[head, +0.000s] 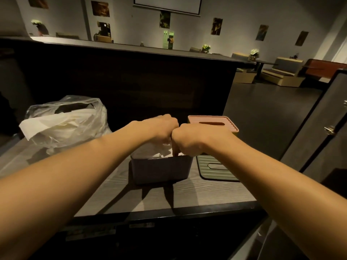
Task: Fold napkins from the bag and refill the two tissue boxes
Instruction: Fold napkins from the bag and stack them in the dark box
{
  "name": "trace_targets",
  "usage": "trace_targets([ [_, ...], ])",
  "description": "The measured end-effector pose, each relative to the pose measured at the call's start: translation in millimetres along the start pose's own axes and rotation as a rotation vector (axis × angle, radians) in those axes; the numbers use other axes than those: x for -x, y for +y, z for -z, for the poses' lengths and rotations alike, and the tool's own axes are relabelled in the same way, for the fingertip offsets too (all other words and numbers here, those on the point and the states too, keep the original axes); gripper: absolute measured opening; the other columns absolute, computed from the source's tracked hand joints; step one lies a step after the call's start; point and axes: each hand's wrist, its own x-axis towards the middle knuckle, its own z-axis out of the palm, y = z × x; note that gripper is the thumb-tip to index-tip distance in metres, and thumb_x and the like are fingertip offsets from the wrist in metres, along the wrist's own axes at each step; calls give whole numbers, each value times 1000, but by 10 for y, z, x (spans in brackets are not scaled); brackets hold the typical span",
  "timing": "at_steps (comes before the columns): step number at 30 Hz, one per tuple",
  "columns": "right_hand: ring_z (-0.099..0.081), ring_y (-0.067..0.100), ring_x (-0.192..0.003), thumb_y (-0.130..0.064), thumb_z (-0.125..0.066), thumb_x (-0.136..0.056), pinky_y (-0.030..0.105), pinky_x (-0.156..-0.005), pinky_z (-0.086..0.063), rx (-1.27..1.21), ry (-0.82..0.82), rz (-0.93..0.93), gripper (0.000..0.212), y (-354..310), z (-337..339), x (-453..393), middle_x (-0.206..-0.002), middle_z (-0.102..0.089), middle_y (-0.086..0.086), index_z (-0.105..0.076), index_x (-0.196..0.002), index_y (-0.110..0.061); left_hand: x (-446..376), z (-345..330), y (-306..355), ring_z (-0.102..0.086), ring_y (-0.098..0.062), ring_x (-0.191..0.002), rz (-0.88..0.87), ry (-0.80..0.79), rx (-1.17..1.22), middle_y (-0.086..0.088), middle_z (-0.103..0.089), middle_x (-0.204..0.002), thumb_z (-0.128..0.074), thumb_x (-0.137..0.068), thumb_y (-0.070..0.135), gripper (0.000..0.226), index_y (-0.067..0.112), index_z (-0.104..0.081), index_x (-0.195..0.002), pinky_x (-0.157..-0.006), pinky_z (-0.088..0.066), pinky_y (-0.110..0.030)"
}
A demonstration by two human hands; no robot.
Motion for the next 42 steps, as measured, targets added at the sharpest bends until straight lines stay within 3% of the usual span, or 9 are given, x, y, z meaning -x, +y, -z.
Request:
trace_targets([
  [3,-55,22,-95,-4,-56,-101,33,-82,-42,39,-101,42,29,-7,-61,-13,-89,-50,1,-65,-128,-9,-60,-91,14,-55,-11,-70,-20,-48,-5,6,-54,-77,-67,-97,19,5,19,-64,-93,-62,-44,-26],
  [9,-49,20,-104,-5,-54,-103,32,-91,-39,49,-168,62,37,76,-149,-64,-114,-53,7,-57,-139,-11,-169,-241,2,-56,-10,-70,3,-97,72,5,-58,-79,-64,-99,21,7,21,-64,-92,-58,-37,-22],
  [14,-26,32,-153,-4,-48,-104,53,-125,-16,77,-218,47,44,43,-202,-107,-154,-43,12,-48,-147,-11,-216,-286,7,-58,-12,-73,48,-112,129,1,-60,-83,-61,-101,20,11,18,-64,-91,-61,-40,-24],
  [16,-38,30,-144,-4,-50,-104,48,-121,-26,22,-193,38,41,60,-164,-76,-142,-51,12,-53,-144,-11,-209,-264,11,-56,-12,-72,43,-122,130,2,-59,-81,-62,-100,21,16,23,-60,-84,-61,-40,-24],
  [20,-56,18,-97,-10,-59,-102,27,-77,-41,-113,-10,20,28,192,-27,31,-119,-66,3,-69,-128,-16,-102,-130,11,-56,-13,-68,43,-36,132,2,-58,-77,-68,-96,23,27,27,-54,-73,-62,-44,-28],
  [25,-54,19,-105,-13,-63,-99,41,-95,-30,-131,150,-39,28,170,161,-15,-108,-66,-6,-71,-117,-32,75,80,-115,-61,-17,-74,33,82,136,3,-60,-77,-72,-92,20,35,32,-51,-67,-64,-45,-29],
  [32,-54,23,-96,-13,-57,-99,41,-92,-24,-198,304,13,25,-309,384,-303,-98,-67,-1,-71,-117,-25,613,300,-566,-69,-16,-81,111,201,183,2,-72,-86,-75,-91,22,4,18,-76,-92,-75,-56,-33],
  [37,-56,24,-101,-15,-57,-99,43,-95,-26,-264,373,132,26,-833,574,-536,-106,-69,0,-72,-116,-28,1121,415,-1076,-67,-5,-75,207,291,205,11,-70,-76,-74,-90,12,13,24,-79,-92,-71,-54,-28],
  [42,-61,21,-108,-15,-59,-99,40,-100,-36,-407,522,193,28,-1342,638,-908,-115,-71,-4,-74,-112,-35,1600,467,-1605,-70,-9,-96,296,421,307,-1,-78,-103,-70,-94,6,26,16,-77,-116,-94,-56,-29],
])
